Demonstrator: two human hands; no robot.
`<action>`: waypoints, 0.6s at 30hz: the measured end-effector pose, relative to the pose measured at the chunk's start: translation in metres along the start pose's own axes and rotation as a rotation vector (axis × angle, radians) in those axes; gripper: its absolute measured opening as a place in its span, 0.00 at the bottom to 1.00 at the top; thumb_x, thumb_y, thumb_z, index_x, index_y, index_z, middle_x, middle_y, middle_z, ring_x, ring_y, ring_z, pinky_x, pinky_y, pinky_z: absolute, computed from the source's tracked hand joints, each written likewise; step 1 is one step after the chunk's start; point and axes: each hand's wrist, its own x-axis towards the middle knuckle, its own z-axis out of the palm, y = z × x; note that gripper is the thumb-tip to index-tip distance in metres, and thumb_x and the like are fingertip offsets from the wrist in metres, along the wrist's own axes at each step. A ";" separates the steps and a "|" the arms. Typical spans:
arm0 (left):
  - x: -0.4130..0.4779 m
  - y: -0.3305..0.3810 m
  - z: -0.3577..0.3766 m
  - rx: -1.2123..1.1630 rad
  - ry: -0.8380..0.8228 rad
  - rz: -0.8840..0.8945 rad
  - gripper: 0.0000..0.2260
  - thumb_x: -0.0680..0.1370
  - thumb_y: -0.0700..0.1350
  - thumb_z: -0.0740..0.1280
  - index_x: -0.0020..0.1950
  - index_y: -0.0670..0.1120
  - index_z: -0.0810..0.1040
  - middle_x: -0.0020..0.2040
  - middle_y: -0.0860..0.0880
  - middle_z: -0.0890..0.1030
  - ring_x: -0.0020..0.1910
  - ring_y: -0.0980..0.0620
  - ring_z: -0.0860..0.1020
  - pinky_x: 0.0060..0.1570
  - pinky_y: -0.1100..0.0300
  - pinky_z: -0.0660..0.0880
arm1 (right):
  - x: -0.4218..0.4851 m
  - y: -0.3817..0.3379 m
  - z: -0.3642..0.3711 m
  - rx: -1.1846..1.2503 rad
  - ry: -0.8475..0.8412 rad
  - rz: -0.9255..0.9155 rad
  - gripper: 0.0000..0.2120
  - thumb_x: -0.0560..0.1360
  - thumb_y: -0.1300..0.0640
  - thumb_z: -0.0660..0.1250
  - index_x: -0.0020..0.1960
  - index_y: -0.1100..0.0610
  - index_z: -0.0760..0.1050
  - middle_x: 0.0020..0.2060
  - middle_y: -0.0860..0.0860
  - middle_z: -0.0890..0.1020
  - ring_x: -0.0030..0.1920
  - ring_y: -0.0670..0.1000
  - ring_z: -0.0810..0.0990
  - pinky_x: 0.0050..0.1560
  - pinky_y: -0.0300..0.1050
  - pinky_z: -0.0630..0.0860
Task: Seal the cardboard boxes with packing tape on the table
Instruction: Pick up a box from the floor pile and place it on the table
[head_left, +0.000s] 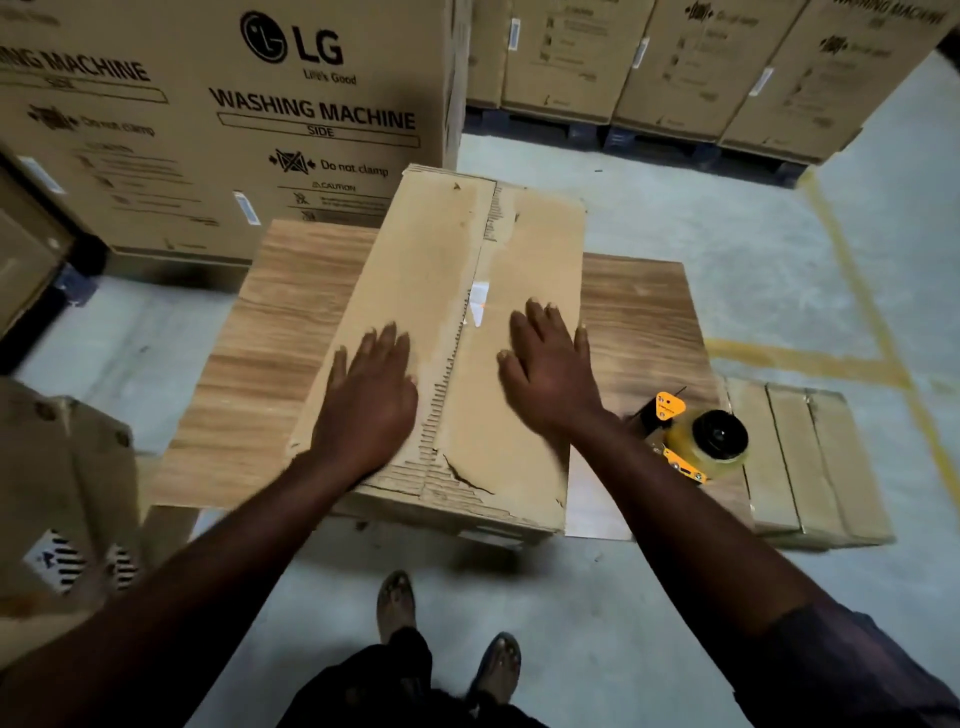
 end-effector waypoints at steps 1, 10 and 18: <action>-0.020 0.005 0.002 0.009 0.009 0.020 0.27 0.82 0.52 0.51 0.81 0.45 0.60 0.82 0.47 0.56 0.81 0.46 0.55 0.77 0.45 0.49 | -0.004 0.001 0.001 -0.022 -0.017 -0.008 0.29 0.83 0.44 0.54 0.80 0.54 0.58 0.82 0.54 0.53 0.82 0.55 0.47 0.78 0.65 0.44; -0.099 0.035 0.023 -0.043 0.218 -0.178 0.26 0.80 0.57 0.53 0.77 0.53 0.67 0.79 0.55 0.64 0.79 0.50 0.60 0.74 0.36 0.45 | -0.006 0.003 0.005 -0.023 0.024 -0.023 0.31 0.81 0.41 0.53 0.80 0.54 0.58 0.82 0.54 0.54 0.82 0.55 0.48 0.79 0.65 0.44; -0.067 -0.016 0.007 -0.050 0.232 -0.119 0.26 0.80 0.59 0.52 0.77 0.55 0.68 0.78 0.55 0.66 0.77 0.51 0.62 0.74 0.42 0.52 | -0.013 -0.035 0.022 -0.079 0.044 0.089 0.34 0.81 0.40 0.50 0.81 0.58 0.56 0.82 0.56 0.53 0.82 0.57 0.47 0.78 0.66 0.43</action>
